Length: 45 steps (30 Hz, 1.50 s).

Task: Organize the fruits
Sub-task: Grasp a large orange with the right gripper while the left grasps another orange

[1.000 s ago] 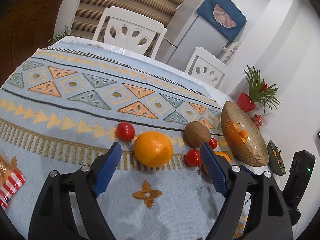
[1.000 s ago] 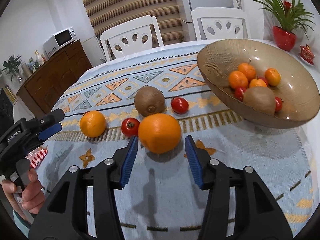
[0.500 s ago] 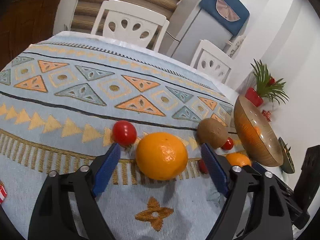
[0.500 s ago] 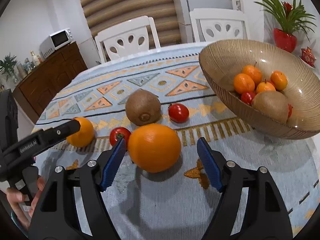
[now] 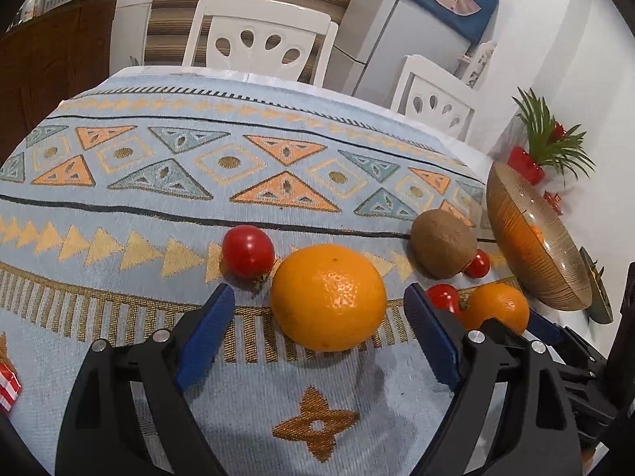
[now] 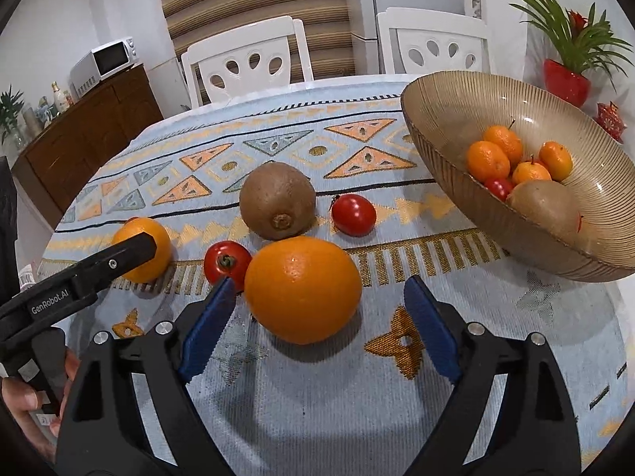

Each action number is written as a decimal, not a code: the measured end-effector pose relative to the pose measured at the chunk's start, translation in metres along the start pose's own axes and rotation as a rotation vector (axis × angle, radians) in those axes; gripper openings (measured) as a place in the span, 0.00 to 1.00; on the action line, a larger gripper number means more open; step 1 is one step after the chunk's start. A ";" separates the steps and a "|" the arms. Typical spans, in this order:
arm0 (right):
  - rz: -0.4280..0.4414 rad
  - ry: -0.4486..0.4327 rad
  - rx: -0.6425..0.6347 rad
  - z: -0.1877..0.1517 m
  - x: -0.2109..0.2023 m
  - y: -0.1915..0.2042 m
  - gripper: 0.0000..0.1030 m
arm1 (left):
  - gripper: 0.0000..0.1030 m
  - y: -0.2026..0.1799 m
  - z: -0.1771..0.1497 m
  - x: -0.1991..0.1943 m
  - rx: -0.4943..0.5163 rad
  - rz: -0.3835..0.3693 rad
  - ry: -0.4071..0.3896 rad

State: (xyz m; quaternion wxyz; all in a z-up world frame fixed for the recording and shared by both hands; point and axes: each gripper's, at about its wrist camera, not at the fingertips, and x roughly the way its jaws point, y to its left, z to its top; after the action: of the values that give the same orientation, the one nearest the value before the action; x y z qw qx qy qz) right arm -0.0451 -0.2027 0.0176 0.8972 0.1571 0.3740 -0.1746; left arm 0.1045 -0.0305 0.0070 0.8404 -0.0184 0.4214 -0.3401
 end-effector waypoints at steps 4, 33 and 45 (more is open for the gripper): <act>0.000 0.020 0.007 0.000 0.004 -0.001 0.83 | 0.82 0.002 0.001 0.003 -0.006 0.003 0.016; 0.039 0.041 -0.007 -0.001 0.008 0.001 0.61 | 0.57 -0.017 -0.004 0.007 0.096 0.034 0.028; 0.040 0.037 -0.010 -0.002 0.007 0.003 0.60 | 0.55 -0.014 -0.003 0.005 0.087 0.029 0.025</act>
State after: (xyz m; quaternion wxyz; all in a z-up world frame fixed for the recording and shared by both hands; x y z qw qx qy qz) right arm -0.0404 -0.2006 0.0119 0.8943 0.1632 0.3880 -0.1516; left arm 0.0969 -0.0436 0.0061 0.8400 0.0289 0.4170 -0.3460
